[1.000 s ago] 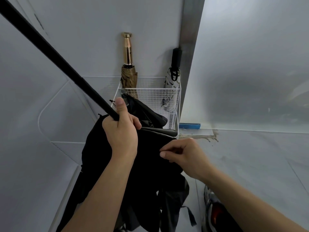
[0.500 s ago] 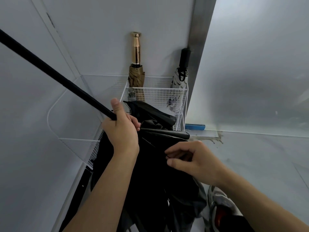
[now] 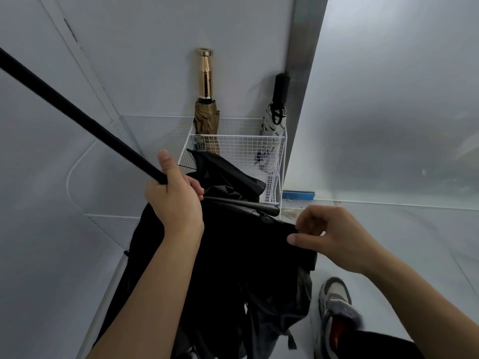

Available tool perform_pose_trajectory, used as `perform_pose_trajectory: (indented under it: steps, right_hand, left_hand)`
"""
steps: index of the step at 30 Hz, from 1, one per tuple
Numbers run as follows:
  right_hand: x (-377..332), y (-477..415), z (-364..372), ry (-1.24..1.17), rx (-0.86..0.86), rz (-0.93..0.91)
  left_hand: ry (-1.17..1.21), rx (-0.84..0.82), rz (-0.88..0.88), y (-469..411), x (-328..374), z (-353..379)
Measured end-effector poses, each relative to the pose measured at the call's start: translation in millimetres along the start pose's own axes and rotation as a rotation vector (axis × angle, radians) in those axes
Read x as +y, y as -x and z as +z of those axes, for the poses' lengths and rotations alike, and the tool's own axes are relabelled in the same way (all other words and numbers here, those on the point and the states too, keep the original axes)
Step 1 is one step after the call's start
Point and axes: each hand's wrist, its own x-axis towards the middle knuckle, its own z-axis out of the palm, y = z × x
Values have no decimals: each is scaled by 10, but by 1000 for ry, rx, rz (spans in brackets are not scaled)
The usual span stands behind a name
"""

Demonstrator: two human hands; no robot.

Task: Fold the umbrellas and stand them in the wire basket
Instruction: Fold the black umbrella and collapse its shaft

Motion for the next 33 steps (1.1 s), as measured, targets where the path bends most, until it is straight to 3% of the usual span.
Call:
perform_pose_trajectory:
  steps: [5, 8, 11, 18, 21, 27, 33]
  right_hand:
    - [-48, 36, 7, 391, 105, 177]
    - [-47, 12, 2, 440, -72, 355]
    - [55, -33, 113, 269, -244, 434]
    - [-111, -118, 340, -441, -148, 194]
    - [-180, -130, 448, -425, -130, 123]
    - [-170, -149, 536, -139, -229, 37]
    - [-191, -197, 632, -126, -120, 27]
  left_hand:
    - [22, 19, 21, -20, -26, 27]
    - [20, 16, 37, -7, -42, 43]
    - [18, 14, 43, 16, -46, 59]
    - [-54, -88, 75, 150, -79, 92]
    - [-27, -125, 90, 180, -73, 110]
    - [35, -195, 105, 137, -73, 90]
    - [59, -324, 8, 262, 24, 96]
